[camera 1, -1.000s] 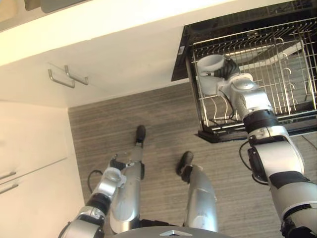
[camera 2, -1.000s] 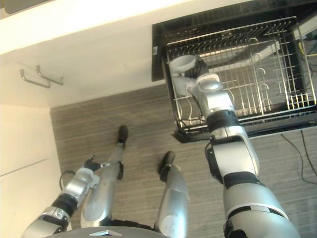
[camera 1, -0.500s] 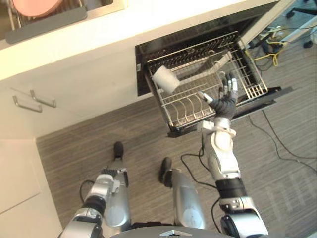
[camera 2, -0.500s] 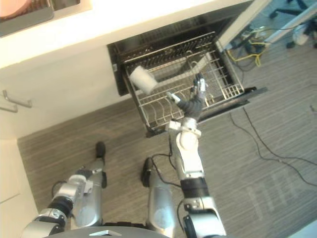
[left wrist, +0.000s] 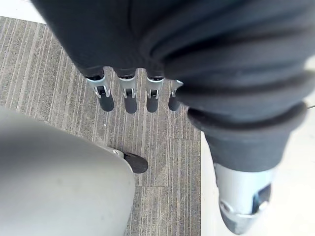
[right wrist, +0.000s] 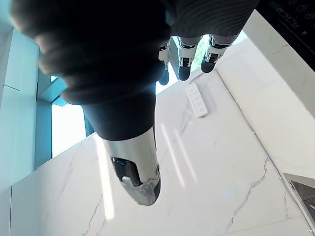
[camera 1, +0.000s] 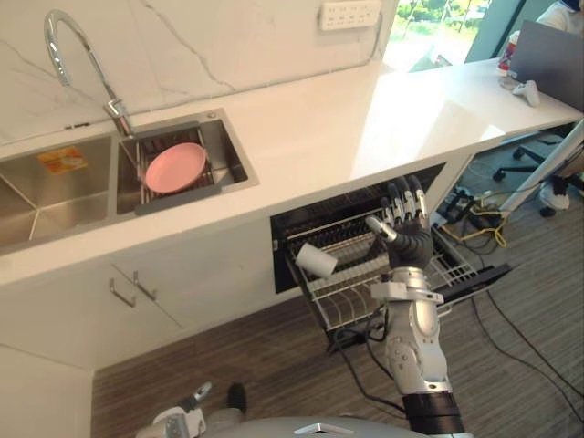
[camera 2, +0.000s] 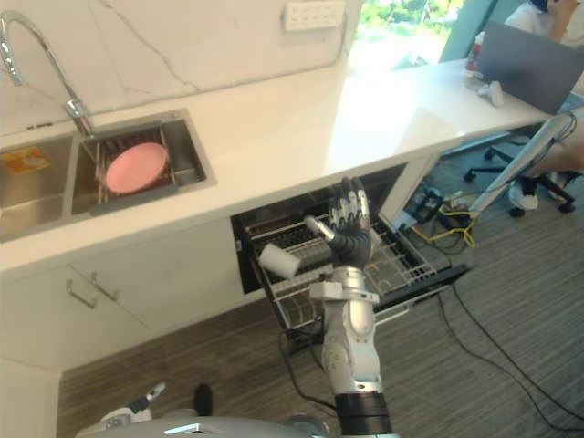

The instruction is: Walk over to the sink, pick up the cup, carry it to the dishwasher, place the cup inside the dishwasher, then close the dishwasher door

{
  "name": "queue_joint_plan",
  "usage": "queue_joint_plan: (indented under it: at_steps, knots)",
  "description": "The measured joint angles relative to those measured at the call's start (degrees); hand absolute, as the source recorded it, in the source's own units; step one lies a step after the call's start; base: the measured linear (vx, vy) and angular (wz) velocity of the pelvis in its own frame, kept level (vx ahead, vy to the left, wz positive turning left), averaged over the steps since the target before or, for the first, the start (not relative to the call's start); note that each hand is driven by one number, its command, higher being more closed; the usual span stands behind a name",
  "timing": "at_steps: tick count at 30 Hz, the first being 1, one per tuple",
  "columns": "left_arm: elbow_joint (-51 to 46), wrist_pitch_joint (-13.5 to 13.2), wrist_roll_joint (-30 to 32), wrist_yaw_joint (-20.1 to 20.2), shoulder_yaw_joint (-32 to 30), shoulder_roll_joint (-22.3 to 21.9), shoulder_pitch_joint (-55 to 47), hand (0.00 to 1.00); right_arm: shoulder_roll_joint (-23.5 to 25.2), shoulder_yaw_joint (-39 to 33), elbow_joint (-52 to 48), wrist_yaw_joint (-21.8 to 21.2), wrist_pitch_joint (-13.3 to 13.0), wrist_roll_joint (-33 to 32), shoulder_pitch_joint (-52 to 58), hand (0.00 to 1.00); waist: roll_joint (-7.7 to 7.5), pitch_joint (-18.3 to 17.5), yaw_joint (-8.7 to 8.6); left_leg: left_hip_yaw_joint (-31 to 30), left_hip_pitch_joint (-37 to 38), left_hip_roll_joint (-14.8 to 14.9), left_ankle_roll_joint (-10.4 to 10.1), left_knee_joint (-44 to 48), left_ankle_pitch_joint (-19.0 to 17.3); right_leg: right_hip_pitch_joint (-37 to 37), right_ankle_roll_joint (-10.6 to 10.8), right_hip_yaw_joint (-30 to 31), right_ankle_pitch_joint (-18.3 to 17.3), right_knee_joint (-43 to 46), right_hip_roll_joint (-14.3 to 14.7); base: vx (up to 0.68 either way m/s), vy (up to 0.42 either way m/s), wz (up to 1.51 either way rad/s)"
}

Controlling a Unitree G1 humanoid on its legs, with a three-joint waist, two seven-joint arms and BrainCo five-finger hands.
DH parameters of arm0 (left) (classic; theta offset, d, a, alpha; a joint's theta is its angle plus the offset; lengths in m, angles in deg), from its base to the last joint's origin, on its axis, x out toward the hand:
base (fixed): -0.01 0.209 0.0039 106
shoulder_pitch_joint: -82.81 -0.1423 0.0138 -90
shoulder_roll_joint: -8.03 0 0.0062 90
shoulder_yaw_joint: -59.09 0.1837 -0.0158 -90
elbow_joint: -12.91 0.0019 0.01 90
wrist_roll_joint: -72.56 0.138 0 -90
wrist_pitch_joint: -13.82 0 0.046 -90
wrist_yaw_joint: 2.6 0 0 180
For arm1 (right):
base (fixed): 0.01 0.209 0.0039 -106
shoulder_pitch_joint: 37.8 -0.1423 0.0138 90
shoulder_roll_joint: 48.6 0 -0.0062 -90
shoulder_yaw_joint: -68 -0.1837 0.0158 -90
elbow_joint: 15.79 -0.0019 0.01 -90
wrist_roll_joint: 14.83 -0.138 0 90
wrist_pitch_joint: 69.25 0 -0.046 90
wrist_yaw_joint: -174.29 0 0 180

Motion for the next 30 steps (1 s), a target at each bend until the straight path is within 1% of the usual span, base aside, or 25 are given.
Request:
queue_joint_plan:
  at_steps: [5,8,10,12,13,15,16,17,18,19,21,22,23,24,25,26,27,28,29,30]
  knots:
    - [0.0,0.0,0.0,0.0,-0.2,0.0,0.0,0.0,0.0,0.0,0.1,0.0,0.0,0.0,0.0,0.0,0.0,0.0,-0.12,0.2,0.1,0.0,0.0,0.1,0.0,0.0,0.0,0.2,0.0,0.0,-0.1,0.0,0.0,-0.02]
    - [0.0,0.0,0.7,1.2,-1.5,0.0,-0.5,0.0,-0.1,-0.1,0.2,-0.1,0.8,-0.3,1.3,0.0,0.1,-0.1,-0.22,1.4,0.2,0.4,0.0,0.0,-0.3,-0.2,0.0,1.3,0.4,-0.7,0.0,-0.01,0.0,-0.18]
    - [0.0,0.0,3.7,1.7,-1.5,0.1,-0.6,0.0,-0.1,-0.8,0.2,-0.4,2.4,-2.3,3.0,0.0,0.31,-0.2,-0.54,1.7,-0.1,0.4,0.2,-0.1,-0.8,-0.1,0.0,1.5,0.6,-1.3,0.1,-0.02,0.0,-0.1]
    - [0.0,0.0,6.5,2.9,-1.6,0.1,-0.6,0.0,-0.2,-3.4,0.2,-0.4,4.5,-3.8,5.1,0.0,0.5,-0.3,-1.07,2.0,-0.2,0.2,0.4,-0.1,-1.1,-0.1,0.1,1.7,0.7,-1.8,0.2,0.02,-0.004,-0.05]
    - [0.1,0.1,6.4,2.9,-1.6,0.1,-0.7,0.0,-0.2,-4.1,0.2,-0.3,5.1,-3.8,5.3,0.0,0.51,-0.3,-1.24,2.1,-0.2,0.1,0.4,-0.1,-1.2,0.0,0.2,1.7,0.7,-1.9,0.2,0.03,-0.003,-0.01]
    - [0.6,0.2,6.5,2.9,-1.9,0.1,-0.7,0.0,-0.4,-6.4,-0.6,-0.1,7.8,-4.0,5.5,0.0,0.55,-0.4,-1.43,2.0,-0.4,-0.1,0.1,-0.1,-1.1,0.0,0.3,1.6,0.8,-2.1,0.0,0.05,-0.005,0.02]
    - [0.7,0.2,6.5,2.8,-1.9,0.1,-0.7,0.0,-0.6,-6.6,-1.3,-0.1,8.6,-4.0,5.5,0.0,0.54,-0.4,-1.39,2.0,-0.5,-0.2,0.2,0.0,-1.1,0.0,0.4,1.5,0.8,-2.2,0.0,0.07,-0.006,0.1]
    - [0.9,0.2,6.3,2.6,-2.2,0.1,-0.7,0.0,-1.1,-6.6,-3.7,-0.1,10.2,-4.3,5.5,0.0,0.55,-0.5,-1.29,1.5,-0.9,-0.4,0.2,0.3,-1.1,0.0,0.5,1.2,0.8,-2.2,-0.1,0.06,-0.002,0.2]
    - [1.1,0.3,5.5,2.3,-3.5,0.1,-0.7,0.0,-1.7,-6.3,-6.1,-0.4,10.6,-4.8,5.3,0.0,0.42,-0.5,-0.89,1.1,-1.6,-0.8,0.5,1.3,-1.4,0.0,0.7,0.4,0.6,-2.1,-0.4,0.05,0.004,0.27]
    - [1.3,0.4,4.6,2.1,-4.3,0.1,-0.7,0.0,-2.0,-6.0,-7.1,-0.5,10.7,-5.2,4.9,0.0,0.26,-0.4,-0.76,1.0,-2.4,-1.1,0.9,2.8,-1.9,0.1,0.8,-0.2,0.4,-2.0,-0.8,0.07,0.015,0.42]
    - [3.2,0.8,0.2,1.5,-9.1,0.3,-1.1,0.0,-2.4,-5.1,-8.6,-0.6,10.2,-6.5,2.2,0.0,-0.64,0.3,-0.21,1.6,-5.8,-2.4,3.4,11.0,-3.7,2.6,0.9,-2.7,0.3,-2.3,-1.9,0.05,0.021,0.71]
    - [3.7,0.9,-0.2,1.4,-9.9,0.3,-1.5,0.0,-2.4,-5.0,-8.7,-0.6,9.7,-6.5,1.5,0.0,-0.76,0.5,-0.27,2.1,-6.3,-2.6,3.6,12.4,-3.8,4.0,0.9,-3.6,0.3,-2.8,-2.0,0.0,0.015,0.97]
    - [3.8,0.9,-0.4,1.5,-10.9,0.2,-3.3,0.0,-2.5,-5.0,-8.7,-0.5,9.0,-6.2,-0.1,0.0,-0.76,0.8,-0.04,3.9,-6.2,-2.8,3.8,13.6,-3.8,6.6,0.9,-5.1,0.3,-4.1,-2.0,-0.02,0.029,1.02]
    - [4.0,1.3,-0.8,1.5,-11.4,0.0,-5.3,0.0,-2.6,-5.0,-8.7,-0.3,8.5,-6.1,-1.9,0.0,-0.62,1.0,0.39,5.1,-5.9,-2.9,4.3,12.8,-3.4,8.4,0.9,-7.0,0.1,-5.1,-1.9,-0.05,0.03,0.95]
    - [4.3,1.8,-1.2,1.6,-12.3,-0.4,-6.0,0.0,-2.9,-5.2,-8.7,-0.2,8.3,-6.1,-2.7,0.0,-0.48,1.1,0.58,5.3,-5.8,-3.1,4.8,11.5,-3.0,8.8,0.8,-8.2,0.0,-5.2,-1.9,-0.12,0.043,0.8]
    - [5.5,2.4,-1.6,1.7,-13.9,-1.3,-6.5,0.0,-3.5,-5.6,-8.7,0.0,8.2,-6.1,-3.9,0.0,-0.47,1.3,0.83,6.6,-5.8,-2.8,5.7,10.9,-4.9,9.3,0.8,-10.0,0.0,-5.4,-2.0,-0.13,0.033,0.66]
    - [7.1,2.9,-2.4,1.8,-15.7,-1.8,-7.2,0.0,-3.8,-6.3,-8.7,0.1,8.1,-6.1,-4.5,0.0,-0.28,1.5,1.12,8.5,-6.6,-1.9,5.8,12.7,-5.5,9.9,1.0,-11.5,0.1,-5.3,-2.7,-0.12,0.056,0.7]
    - [9.4,4.0,-3.4,2.5,-17.7,-2.6,-9.1,0.0,-4.8,-6.3,-8.7,0.1,8.2,-6.1,-5.1,0.0,-0.53,1.5,1.57,9.0,-8.3,-0.1,5.6,15.6,-5.9,10.1,1.2,-12.4,0.1,-5.1,-4.6,-0.06,0.057,0.48]
    - [10.0,4.3,-3.8,2.6,-18.2,-2.8,-9.7,0.0,-5.2,-6.2,-8.7,0.1,8.2,-6.1,-5.5,0.0,-0.55,1.5,1.53,9.0,-9.1,0.8,5.1,16.7,-6.1,10.0,1.7,-12.4,0.3,-5.1,-5.6,-0.04,0.113,0.29]
    - [10.6,4.5,-3.9,2.8,-19.3,-3.8,-11.0,0.0,-5.9,-6.1,-8.7,0.0,8.3,-6.2,-5.9,0.0,-0.43,1.5,1.36,9.1,-10.1,3.0,4.2,18.3,-6.3,9.9,3.0,-12.0,0.6,-5.5,-7.0,0.0,0.191,0.06]
